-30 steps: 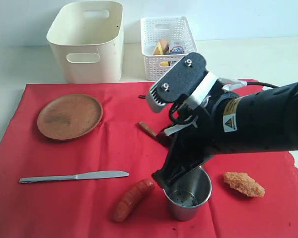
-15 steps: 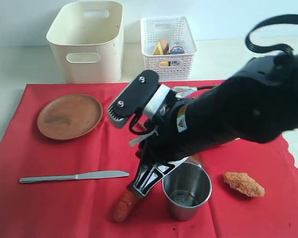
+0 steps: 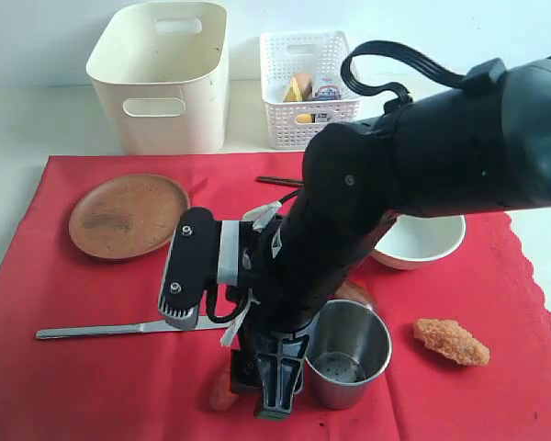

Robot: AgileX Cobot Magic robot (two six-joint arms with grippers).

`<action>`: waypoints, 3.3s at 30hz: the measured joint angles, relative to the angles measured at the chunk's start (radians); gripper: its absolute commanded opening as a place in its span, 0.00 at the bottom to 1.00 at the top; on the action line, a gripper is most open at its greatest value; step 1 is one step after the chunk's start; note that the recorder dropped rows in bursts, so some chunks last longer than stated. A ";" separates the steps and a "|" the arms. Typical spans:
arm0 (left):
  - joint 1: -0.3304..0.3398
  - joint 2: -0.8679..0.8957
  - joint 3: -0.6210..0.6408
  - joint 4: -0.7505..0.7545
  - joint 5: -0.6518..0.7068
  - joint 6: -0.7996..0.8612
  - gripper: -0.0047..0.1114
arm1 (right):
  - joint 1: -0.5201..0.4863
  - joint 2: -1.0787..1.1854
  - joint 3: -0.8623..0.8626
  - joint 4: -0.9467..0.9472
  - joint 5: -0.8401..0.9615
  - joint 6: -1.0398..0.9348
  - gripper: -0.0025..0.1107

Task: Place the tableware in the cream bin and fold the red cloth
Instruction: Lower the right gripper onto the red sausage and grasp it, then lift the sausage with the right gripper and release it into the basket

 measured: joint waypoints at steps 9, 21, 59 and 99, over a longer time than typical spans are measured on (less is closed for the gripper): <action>0.000 0.000 0.000 0.000 0.000 0.000 0.05 | 0.000 0.110 -0.004 0.021 -0.083 -0.078 0.67; 0.000 0.000 0.000 0.000 0.000 0.000 0.05 | 0.000 0.136 -0.004 0.021 -0.099 -0.098 0.39; 0.000 0.000 0.000 0.000 0.000 0.000 0.05 | -0.119 -0.050 -0.034 -0.039 -0.256 0.166 0.02; 0.000 0.000 0.000 0.000 0.000 0.000 0.05 | -0.451 0.347 -0.500 0.168 -0.653 0.329 0.02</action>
